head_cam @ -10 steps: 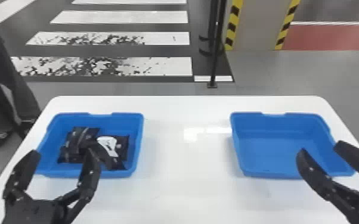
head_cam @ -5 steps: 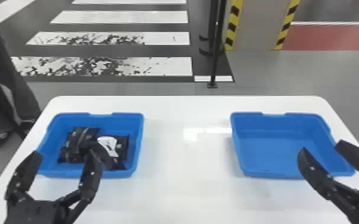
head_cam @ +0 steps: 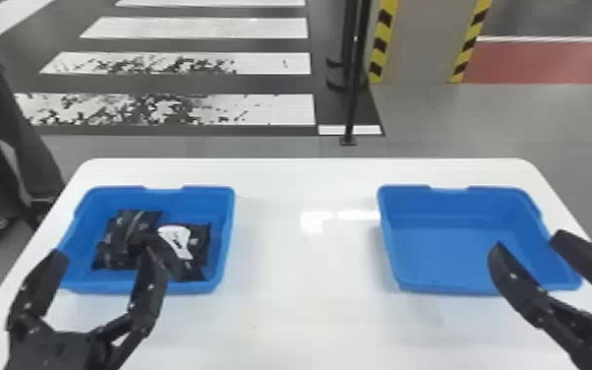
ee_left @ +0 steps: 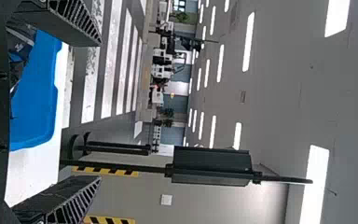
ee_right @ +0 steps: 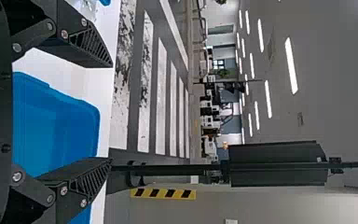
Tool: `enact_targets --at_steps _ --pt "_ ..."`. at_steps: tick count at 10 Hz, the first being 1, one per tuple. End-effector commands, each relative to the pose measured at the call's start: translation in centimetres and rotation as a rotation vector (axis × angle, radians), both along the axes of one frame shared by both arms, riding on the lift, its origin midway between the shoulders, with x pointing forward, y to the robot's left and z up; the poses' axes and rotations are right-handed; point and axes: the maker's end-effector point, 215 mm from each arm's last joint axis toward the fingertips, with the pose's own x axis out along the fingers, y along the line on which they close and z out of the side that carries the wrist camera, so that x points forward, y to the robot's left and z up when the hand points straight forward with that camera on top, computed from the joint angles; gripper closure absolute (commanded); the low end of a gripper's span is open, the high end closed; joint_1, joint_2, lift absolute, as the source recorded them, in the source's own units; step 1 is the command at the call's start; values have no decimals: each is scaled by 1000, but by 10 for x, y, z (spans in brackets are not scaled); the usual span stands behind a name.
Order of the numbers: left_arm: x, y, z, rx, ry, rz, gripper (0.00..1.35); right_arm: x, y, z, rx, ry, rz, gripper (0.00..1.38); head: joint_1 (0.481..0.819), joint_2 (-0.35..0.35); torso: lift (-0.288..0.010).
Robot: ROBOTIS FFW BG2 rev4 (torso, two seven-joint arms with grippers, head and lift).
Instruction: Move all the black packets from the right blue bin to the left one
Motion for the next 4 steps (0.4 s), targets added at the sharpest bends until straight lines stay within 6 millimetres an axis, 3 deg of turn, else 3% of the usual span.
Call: enact_targets --at_steps 1,4 --pt "0 -1 -1 -3 2 -1 -1 0 -1 -1 5 0 -3 346 695 6 -140" --pt "1 -2 -2 -5 6 -6 -1 0 -2 0 7 -2 -3 346 695 0 -140"
